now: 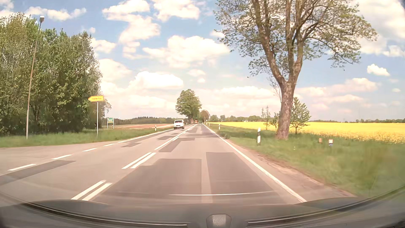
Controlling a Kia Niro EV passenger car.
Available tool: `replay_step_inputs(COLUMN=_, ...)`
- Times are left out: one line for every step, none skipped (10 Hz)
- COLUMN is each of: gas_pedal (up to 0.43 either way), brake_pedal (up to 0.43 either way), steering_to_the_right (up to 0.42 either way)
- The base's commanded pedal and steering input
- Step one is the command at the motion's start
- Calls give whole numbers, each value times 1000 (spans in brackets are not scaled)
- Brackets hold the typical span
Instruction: Follow the waypoints while adhering to traffic rules and regulations
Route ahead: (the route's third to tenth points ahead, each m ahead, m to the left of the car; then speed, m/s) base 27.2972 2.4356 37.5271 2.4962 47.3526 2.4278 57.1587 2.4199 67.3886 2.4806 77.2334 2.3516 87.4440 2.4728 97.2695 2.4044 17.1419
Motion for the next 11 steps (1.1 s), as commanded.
replay_step_inputs(gas_pedal=150, brake_pedal=0, steering_to_the_right=-4)
replay_step_inputs(gas_pedal=150, brake_pedal=0, steering_to_the_right=-4)
replay_step_inputs(gas_pedal=150, brake_pedal=0, steering_to_the_right=-4)
replay_step_inputs(gas_pedal=150, brake_pedal=0, steering_to_the_right=-4)
replay_step_inputs(gas_pedal=150, brake_pedal=0, steering_to_the_right=-4)
replay_step_inputs(gas_pedal=150, brake_pedal=0, steering_to_the_right=-4)
replay_step_inputs(gas_pedal=150, brake_pedal=0, steering_to_the_right=-3)
replay_step_inputs(gas_pedal=150, brake_pedal=0, steering_to_the_right=-3)
replay_step_inputs(gas_pedal=150, brake_pedal=0, steering_to_the_right=-3)
replay_step_inputs(gas_pedal=150, brake_pedal=0, steering_to_the_right=-3)
replay_step_inputs(gas_pedal=150, brake_pedal=0, steering_to_the_right=-3)
